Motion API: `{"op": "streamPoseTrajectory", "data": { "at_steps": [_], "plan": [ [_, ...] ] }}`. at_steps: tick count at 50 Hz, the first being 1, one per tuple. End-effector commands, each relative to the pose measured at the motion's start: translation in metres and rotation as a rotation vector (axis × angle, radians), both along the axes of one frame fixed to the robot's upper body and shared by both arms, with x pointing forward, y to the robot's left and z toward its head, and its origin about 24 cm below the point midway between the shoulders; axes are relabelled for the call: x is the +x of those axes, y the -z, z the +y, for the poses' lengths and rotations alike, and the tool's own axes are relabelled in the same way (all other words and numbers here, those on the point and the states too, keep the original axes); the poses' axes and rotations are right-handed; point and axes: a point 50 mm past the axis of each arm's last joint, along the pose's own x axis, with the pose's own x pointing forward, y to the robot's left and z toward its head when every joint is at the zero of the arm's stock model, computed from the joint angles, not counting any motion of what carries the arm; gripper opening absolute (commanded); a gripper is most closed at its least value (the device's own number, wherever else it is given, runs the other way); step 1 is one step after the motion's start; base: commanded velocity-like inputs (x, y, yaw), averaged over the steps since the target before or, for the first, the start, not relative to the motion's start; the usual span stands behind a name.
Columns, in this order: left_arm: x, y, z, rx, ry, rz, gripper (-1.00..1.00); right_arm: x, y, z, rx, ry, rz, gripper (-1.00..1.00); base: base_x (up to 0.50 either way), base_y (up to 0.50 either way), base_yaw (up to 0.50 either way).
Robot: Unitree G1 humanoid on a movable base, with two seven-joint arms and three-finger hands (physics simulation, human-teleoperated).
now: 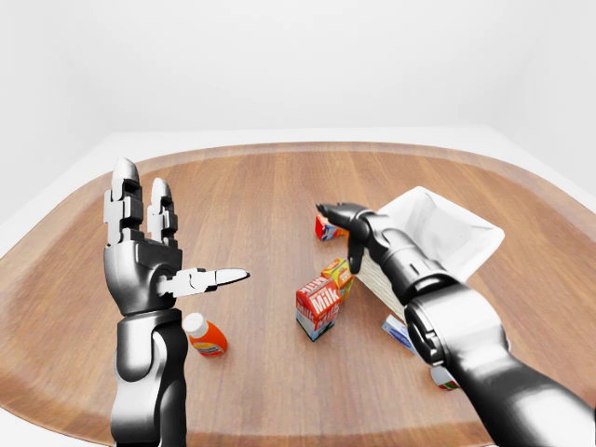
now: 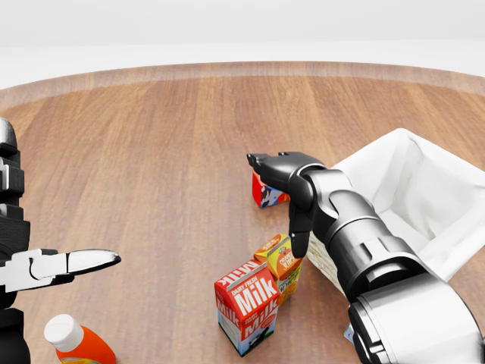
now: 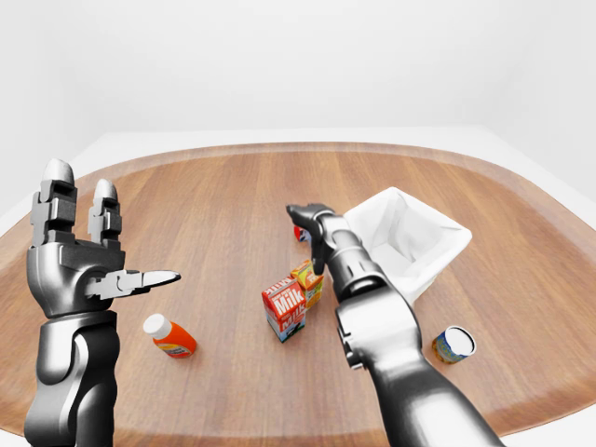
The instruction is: Pick up the orange juice, and put it in the basket.
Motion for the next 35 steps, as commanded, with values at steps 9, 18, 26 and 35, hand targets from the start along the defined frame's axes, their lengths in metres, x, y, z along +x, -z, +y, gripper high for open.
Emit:
{"op": "streamPoseTrajectory", "data": {
  "at_steps": [9, 18, 26, 35],
  "plan": [
    [0.0, 0.0, 0.0, 0.0, 0.0, 0.0, 1.0, -0.004, 0.011, 0.001, 0.008, 0.002, 0.018, 1.0, 0.0, 0.0, 0.0],
    [0.0, 0.0, 0.0, 0.0, 0.0, 0.0, 1.0, -0.006, 0.015, 0.0, 0.014, 0.007, 0.023, 1.0, 0.0, 0.0, 0.0],
    [0.0, 0.0, 0.0, 0.0, 0.0, 0.0, 1.0, -0.007, 0.019, 0.0, 0.016, 0.007, 0.031, 1.0, 0.0, 0.0, 0.0],
    [0.0, 0.0, 0.0, 0.0, 0.0, 0.0, 1.0, -0.009, 0.023, 0.0, 0.014, 0.007, 0.038, 1.0, 0.0, 0.0, 0.0]
  ]
}}
